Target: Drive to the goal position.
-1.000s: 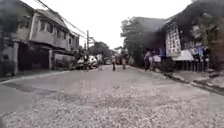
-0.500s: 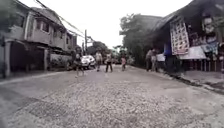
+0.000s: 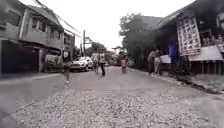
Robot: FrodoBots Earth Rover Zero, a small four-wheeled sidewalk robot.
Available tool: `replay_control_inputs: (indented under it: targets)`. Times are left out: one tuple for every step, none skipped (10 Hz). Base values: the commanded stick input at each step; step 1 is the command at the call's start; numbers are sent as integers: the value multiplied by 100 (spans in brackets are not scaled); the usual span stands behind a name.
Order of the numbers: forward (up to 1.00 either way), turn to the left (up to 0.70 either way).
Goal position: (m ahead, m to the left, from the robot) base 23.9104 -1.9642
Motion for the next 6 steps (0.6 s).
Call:
replay_control_inputs:
  targets:
    - [100, 0]
    - [100, 0]
    - [100, 0]
    - [100, 0]
    - [100, 0]
    - [100, 0]
